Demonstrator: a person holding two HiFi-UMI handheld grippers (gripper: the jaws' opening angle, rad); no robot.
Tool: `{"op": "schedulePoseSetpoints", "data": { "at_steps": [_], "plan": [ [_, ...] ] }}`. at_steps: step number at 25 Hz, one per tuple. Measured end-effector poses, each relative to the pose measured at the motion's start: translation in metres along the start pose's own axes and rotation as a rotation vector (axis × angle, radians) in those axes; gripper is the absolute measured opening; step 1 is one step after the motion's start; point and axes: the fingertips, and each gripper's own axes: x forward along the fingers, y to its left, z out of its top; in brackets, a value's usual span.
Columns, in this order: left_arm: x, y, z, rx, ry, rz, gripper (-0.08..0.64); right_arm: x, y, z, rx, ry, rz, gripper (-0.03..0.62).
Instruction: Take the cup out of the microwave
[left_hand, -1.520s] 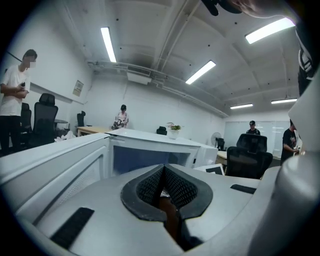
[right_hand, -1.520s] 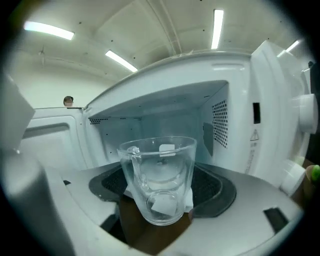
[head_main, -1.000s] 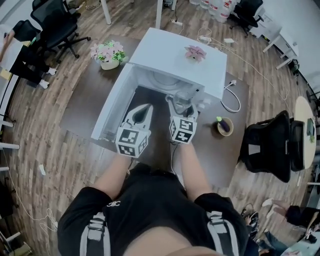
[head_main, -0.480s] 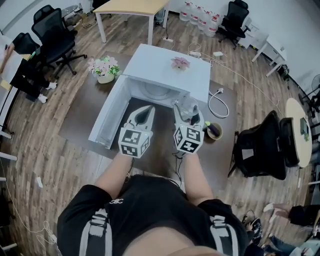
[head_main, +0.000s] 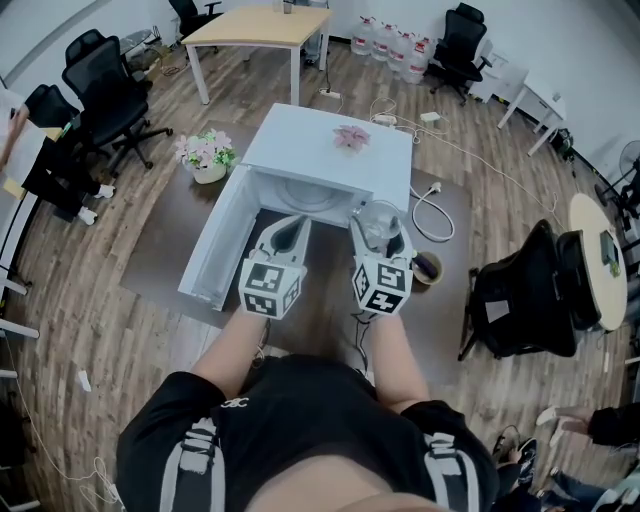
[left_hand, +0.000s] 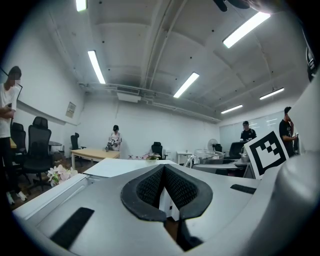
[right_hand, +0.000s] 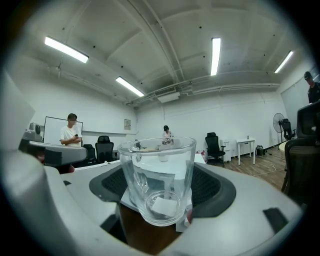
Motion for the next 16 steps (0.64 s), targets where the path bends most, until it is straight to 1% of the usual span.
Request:
{"op": "schedulePoseSetpoints", "data": {
  "at_steps": [10,16],
  "plan": [
    [0.0076,-0.0005,0.0,0.007,0.006,-0.027,-0.006,0.003,0.0033,0.0027,-0.017,-0.015,-0.002,0.38],
    [0.0108,0.0045,0.0001,0.006,-0.002,-0.028,-0.006,0.0098,0.0098,-0.0008,-0.016,-0.008,0.007,0.38]
  ]
}}
